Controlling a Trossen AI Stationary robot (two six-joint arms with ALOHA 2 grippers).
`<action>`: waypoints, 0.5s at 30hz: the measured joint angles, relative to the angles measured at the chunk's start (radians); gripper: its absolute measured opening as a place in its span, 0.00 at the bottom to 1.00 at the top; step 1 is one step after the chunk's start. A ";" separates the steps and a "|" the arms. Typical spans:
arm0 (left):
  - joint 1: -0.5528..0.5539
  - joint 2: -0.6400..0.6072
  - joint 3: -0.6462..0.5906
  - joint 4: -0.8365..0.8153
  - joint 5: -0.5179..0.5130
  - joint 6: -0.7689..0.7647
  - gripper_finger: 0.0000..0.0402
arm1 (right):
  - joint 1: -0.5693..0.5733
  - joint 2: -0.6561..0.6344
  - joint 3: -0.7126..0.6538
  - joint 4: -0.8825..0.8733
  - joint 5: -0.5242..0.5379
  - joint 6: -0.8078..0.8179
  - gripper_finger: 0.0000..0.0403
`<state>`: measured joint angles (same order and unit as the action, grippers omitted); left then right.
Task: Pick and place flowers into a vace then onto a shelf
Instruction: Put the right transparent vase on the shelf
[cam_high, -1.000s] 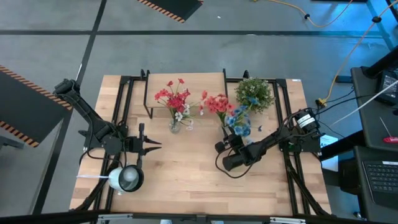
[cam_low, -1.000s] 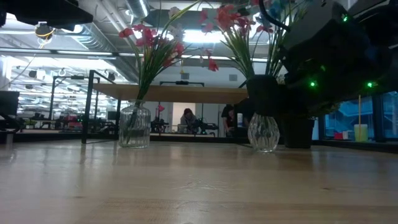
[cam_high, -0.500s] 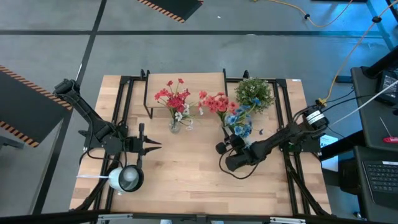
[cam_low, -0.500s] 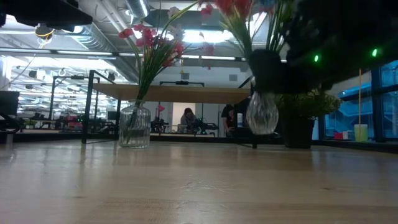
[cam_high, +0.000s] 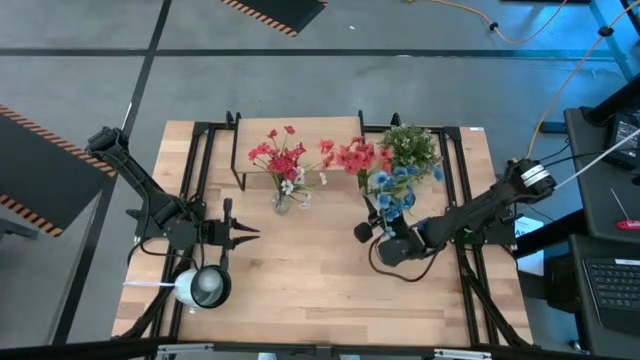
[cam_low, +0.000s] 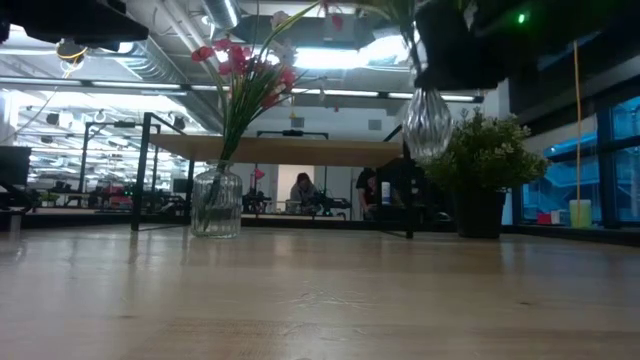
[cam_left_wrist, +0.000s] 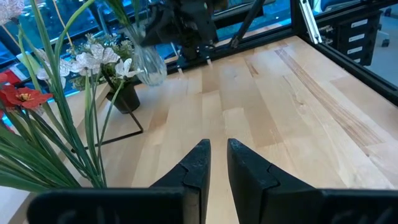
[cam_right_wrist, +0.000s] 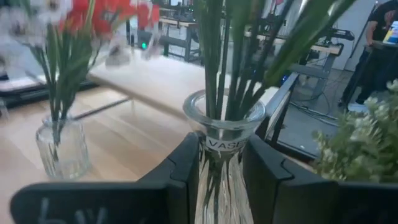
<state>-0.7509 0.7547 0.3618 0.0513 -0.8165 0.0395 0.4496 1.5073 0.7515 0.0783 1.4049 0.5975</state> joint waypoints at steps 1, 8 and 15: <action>0.000 0.000 0.000 0.000 0.000 0.000 0.12 | 0.000 -0.019 0.000 0.000 0.000 -0.016 0.22; 0.000 0.000 0.000 0.000 0.000 0.000 0.12 | -0.011 -0.161 0.000 0.008 -0.065 -0.164 0.22; 0.000 0.000 0.000 0.000 0.000 -0.003 0.12 | -0.119 -0.253 0.000 0.083 -0.286 -0.407 0.22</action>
<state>-0.7509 0.7549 0.3618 0.0511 -0.8165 0.0360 0.3309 1.2548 0.7517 0.1616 1.1185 0.1908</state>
